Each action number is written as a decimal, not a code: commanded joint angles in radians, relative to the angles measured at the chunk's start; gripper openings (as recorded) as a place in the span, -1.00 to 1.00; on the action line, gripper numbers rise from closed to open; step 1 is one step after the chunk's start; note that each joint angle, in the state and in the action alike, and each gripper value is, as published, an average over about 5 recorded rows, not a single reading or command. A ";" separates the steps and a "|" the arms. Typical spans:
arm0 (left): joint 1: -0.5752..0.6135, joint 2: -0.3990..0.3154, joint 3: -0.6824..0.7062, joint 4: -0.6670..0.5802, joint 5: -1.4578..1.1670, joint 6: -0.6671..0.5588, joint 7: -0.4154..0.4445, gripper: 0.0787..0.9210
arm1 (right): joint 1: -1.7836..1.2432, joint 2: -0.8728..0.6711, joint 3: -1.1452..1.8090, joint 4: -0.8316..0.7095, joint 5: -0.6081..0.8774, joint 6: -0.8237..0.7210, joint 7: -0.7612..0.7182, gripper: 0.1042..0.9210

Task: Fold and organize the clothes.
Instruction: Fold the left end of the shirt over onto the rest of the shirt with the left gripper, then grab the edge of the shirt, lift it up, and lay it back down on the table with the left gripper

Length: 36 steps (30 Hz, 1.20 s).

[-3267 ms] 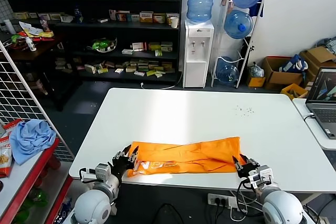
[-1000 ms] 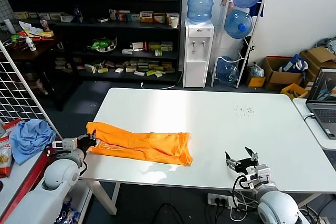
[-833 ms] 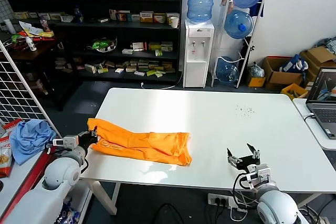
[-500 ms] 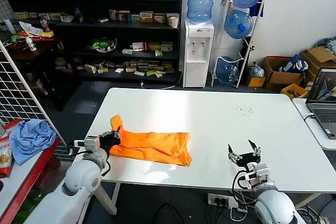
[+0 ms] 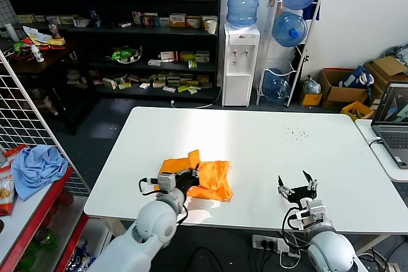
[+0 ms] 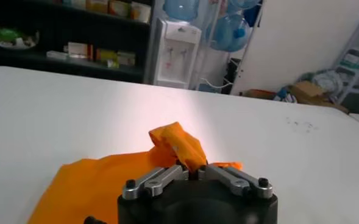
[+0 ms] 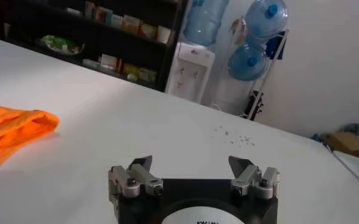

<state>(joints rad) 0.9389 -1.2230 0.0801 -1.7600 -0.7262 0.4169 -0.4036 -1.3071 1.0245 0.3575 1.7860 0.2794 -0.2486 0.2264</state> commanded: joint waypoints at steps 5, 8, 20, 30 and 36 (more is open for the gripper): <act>-0.049 -0.193 0.129 0.091 0.014 -0.024 -0.011 -0.70 | 0.023 0.021 -0.013 -0.022 -0.010 0.004 -0.002 0.76; -0.046 -0.188 0.124 0.091 0.009 -0.076 0.008 -0.50 | 0.025 0.023 -0.016 -0.024 -0.010 0.003 -0.003 0.76; 0.009 -0.090 0.021 0.013 0.025 -0.233 0.086 0.33 | 0.019 0.020 -0.020 -0.018 -0.012 -0.001 -0.004 0.76; 0.126 0.154 -0.162 0.011 0.088 -0.092 0.205 0.76 | 0.003 0.008 -0.035 -0.024 -0.014 -0.006 -0.023 0.76; 0.114 0.204 -0.241 0.058 0.022 0.012 0.290 0.77 | -0.002 -0.007 -0.031 -0.018 -0.011 -0.007 -0.034 0.76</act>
<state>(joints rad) 1.0202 -1.1534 -0.0162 -1.7337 -0.6762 0.3081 -0.2306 -1.3065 1.0219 0.3239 1.7651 0.2676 -0.2556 0.1969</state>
